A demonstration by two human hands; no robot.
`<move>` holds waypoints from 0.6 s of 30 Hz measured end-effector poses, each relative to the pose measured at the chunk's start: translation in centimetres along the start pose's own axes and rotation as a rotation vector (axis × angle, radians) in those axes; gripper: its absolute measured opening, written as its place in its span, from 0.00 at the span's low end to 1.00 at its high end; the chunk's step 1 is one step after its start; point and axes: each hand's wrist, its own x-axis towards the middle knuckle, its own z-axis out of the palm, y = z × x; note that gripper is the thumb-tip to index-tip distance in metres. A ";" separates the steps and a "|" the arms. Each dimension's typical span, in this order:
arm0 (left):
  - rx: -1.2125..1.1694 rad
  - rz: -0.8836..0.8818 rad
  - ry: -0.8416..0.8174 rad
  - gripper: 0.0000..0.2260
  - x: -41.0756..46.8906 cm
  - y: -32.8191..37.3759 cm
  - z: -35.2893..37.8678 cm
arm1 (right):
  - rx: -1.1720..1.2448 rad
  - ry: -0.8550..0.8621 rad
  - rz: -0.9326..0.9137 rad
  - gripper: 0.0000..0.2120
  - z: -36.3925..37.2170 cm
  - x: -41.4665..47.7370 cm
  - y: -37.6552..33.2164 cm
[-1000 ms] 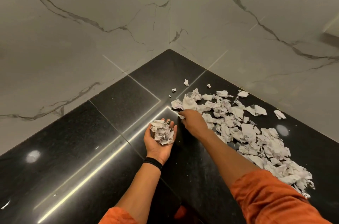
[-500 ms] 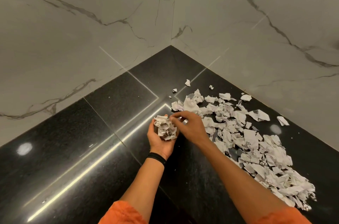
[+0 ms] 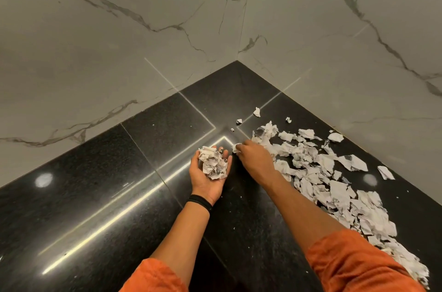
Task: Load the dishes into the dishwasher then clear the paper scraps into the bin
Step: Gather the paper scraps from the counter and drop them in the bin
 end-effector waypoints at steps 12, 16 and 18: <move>0.035 -0.045 -0.030 0.27 -0.8 -2.8 0.9 | 0.846 0.244 0.088 0.10 -5.5 -5.7 -4.1; 0.057 -0.038 -0.043 0.21 -1.2 -3.1 1.2 | 0.855 0.173 0.049 0.13 -5.3 -6.5 -5.0; 0.064 -0.025 -0.039 0.20 -1.0 -3.1 1.0 | 0.832 0.147 0.032 0.14 -4.8 -7.0 -5.0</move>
